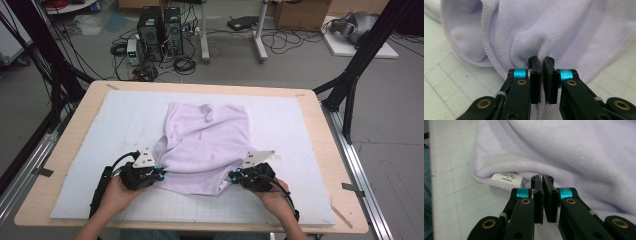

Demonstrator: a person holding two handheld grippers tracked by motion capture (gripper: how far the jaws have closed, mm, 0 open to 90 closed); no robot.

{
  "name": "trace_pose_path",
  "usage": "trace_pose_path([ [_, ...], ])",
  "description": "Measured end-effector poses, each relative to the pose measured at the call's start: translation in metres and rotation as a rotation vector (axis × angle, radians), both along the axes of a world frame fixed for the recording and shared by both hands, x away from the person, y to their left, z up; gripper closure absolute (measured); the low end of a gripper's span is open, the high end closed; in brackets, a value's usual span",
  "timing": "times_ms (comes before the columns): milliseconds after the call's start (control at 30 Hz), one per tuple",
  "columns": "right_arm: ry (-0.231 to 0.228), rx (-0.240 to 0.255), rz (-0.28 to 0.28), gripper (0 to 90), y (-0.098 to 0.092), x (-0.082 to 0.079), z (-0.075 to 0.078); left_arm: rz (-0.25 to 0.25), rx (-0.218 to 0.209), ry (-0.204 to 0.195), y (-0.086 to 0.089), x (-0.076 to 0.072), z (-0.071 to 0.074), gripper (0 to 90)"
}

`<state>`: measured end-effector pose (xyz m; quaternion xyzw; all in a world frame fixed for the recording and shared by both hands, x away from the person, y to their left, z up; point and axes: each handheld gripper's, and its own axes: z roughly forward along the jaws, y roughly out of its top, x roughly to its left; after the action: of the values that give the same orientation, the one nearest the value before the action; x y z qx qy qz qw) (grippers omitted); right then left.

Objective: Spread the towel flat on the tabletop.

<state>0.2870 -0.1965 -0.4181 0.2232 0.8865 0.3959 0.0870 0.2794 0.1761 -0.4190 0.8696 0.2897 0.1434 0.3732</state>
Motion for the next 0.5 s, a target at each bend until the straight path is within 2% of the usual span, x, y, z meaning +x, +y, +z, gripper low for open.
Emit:
trace_pose_path([
  [167,-0.038,0.030,-0.003,87.9,-0.021,-0.012,0.031,-0.021,-0.064,-0.030,-0.001,-0.017,0.014,85.2],
  [333,-0.078,0.022,-0.011,87.8,-0.041,-0.024,0.058,-0.067,-0.092,-0.035,-0.008,-0.030,0.025,85.2],
  [433,-0.050,-0.004,-0.025,87.7,-0.051,-0.020,0.058,-0.042,-0.079,-0.031,-0.005,-0.024,0.020,85.2],
  [500,-0.022,0.007,-0.045,87.6,-0.059,-0.015,0.051,-0.016,-0.088,-0.003,0.000,-0.019,0.013,85.3],
])
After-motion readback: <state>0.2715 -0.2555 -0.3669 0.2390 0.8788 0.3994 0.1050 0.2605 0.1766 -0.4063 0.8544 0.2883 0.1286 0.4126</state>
